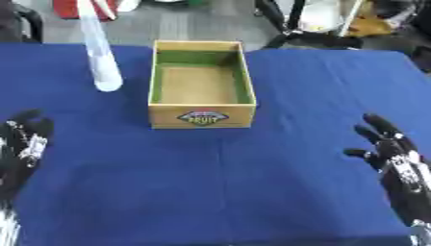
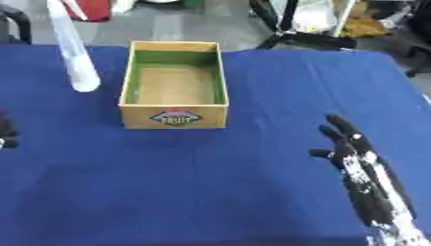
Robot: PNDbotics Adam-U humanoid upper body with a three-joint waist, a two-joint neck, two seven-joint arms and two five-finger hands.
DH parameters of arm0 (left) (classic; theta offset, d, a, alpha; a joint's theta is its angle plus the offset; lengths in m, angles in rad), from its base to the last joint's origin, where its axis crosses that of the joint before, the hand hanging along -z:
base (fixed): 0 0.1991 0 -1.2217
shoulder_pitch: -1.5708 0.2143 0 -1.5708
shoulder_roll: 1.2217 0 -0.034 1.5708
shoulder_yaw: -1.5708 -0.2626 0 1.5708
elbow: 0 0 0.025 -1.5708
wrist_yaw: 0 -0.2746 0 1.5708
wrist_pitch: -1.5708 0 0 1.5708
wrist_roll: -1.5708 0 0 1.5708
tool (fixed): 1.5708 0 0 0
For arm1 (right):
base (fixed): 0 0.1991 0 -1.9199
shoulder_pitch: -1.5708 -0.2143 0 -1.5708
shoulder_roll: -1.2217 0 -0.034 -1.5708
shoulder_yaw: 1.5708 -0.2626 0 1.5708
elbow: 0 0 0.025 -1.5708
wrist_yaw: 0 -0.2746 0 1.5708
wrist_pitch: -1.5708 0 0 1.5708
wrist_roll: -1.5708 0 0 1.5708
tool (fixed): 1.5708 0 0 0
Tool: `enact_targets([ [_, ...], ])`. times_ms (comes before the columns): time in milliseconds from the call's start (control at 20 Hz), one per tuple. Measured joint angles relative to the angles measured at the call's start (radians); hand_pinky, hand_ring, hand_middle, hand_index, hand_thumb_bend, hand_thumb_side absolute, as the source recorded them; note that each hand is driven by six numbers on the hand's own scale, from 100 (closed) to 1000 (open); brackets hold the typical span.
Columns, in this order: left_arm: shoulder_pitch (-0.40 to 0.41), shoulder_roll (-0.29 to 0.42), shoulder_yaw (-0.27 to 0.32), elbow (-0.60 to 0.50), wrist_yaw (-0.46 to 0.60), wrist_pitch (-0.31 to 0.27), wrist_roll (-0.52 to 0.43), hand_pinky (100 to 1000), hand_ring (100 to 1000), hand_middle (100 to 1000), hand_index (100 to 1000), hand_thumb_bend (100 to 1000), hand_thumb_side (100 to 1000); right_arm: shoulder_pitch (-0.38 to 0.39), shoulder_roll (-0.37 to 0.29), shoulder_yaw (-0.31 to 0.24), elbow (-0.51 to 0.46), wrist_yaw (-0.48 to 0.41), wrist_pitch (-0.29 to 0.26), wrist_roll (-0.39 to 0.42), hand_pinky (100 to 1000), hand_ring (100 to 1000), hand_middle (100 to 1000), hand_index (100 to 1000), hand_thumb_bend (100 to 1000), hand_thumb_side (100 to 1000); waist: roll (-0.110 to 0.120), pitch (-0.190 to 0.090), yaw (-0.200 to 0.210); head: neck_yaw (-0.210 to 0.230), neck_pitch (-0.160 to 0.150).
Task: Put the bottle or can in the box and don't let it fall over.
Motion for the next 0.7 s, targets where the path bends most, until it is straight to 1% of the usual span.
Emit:
enact_targets([
  [150, -0.007, 0.044, 0.015, -0.026, -0.018, 0.002, 0.018, 612, 664, 552, 811, 482, 675, 0.000, 0.000, 0.000, 0.000, 0.000, 0.000, 0.000, 743, 1000, 1000, 978, 100, 705, 0.006, 0.000, -0.003, -0.003, 0.000],
  [400, -0.037, 0.162, 0.043, -0.106, -0.071, 0.007, 0.045, 629, 672, 567, 812, 485, 666, 0.001, -0.001, -0.003, 0.000, 0.001, 0.000, -0.001, 743, 1000, 1000, 979, 100, 707, 0.023, -0.001, -0.006, -0.015, -0.009],
  [550, -0.085, 0.236, 0.057, -0.155, -0.114, 0.015, 0.066, 638, 676, 576, 814, 482, 658, 0.004, -0.002, -0.006, 0.000, 0.004, 0.000, -0.001, 743, 1000, 1000, 979, 100, 708, 0.030, -0.001, -0.008, -0.021, -0.011],
  [700, -0.156, 0.311, 0.065, -0.181, -0.144, 0.026, 0.093, 654, 684, 591, 817, 479, 642, 0.010, -0.004, -0.006, 0.000, 0.007, 0.000, -0.001, 744, 1000, 1000, 979, 100, 708, 0.035, -0.007, -0.023, -0.022, -0.011],
])
